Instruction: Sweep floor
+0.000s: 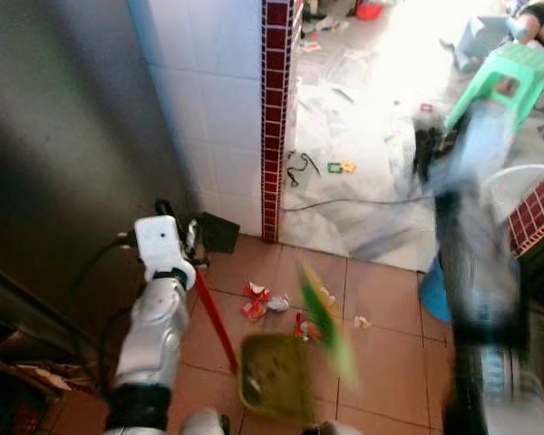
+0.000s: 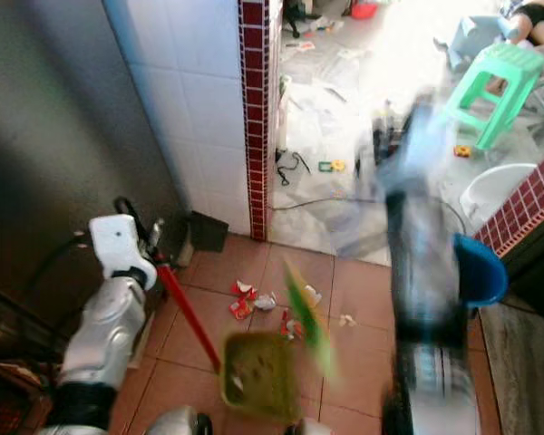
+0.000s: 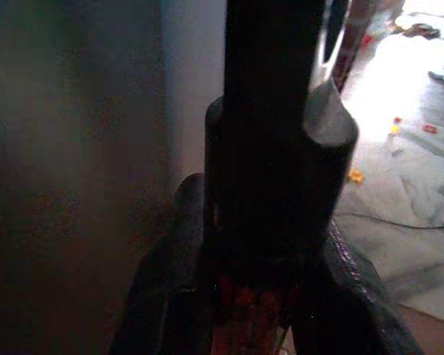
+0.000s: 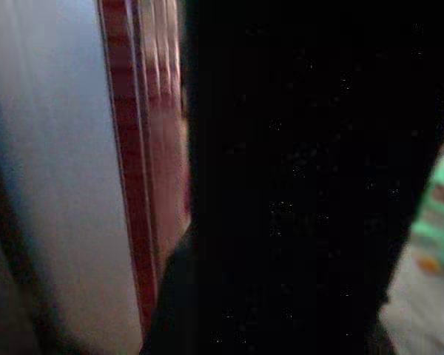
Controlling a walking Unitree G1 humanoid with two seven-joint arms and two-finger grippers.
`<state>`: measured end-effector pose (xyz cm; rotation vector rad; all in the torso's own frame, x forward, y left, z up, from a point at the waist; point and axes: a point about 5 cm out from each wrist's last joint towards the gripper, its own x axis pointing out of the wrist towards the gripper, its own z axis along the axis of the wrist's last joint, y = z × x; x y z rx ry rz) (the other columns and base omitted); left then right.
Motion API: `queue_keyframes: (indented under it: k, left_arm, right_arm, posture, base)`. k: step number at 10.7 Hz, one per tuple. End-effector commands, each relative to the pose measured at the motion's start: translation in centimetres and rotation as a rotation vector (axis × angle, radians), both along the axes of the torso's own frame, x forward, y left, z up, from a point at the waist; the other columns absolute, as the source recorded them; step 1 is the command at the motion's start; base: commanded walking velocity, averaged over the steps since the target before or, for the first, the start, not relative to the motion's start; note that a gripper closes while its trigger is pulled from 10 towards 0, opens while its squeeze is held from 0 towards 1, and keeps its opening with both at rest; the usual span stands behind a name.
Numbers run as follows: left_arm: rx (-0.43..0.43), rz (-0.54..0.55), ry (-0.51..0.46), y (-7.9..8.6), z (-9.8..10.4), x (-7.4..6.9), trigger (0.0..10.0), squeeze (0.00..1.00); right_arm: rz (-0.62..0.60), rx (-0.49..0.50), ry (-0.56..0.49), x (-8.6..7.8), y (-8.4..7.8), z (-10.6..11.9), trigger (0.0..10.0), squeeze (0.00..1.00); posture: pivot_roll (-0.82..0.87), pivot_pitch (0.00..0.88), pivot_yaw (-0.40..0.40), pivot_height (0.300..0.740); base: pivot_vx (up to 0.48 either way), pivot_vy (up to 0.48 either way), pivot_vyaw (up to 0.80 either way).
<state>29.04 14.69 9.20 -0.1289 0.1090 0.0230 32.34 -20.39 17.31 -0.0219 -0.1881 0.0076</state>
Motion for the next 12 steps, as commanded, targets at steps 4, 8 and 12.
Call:
queue_keyframes:
  k: [4,8,12]
  left_arm:
    - [0.024,-0.149,-0.157,-0.8,2.9,-0.9,10.0,0.0]
    - [-0.011,-0.173,-0.159,-1.3,3.1,-1.0,10.0,0.0]
    - [-0.017,-0.176,-0.155,-1.5,3.1,-0.9,10.0,0.0]
  right_arm:
    - [-0.161,-0.093,-0.012,-2.2,1.1,-1.7,10.0,0.0]
    - [-0.148,-0.077,-0.006,-2.0,2.3,-2.1,10.0,0.0]
    - [-0.154,-0.07,-0.011,-1.9,1.9,-1.8,10.0,0.0]
  posture:
    - [-0.05,0.02,0.019,0.74]
    - [-0.06,0.008,0.015,0.74]
    - [-0.07,0.011,0.014,0.74]
  base:
    - [0.0,0.0,0.0]
    - [0.0,-0.161,-0.52]
    - [0.0,-0.366,-0.77]
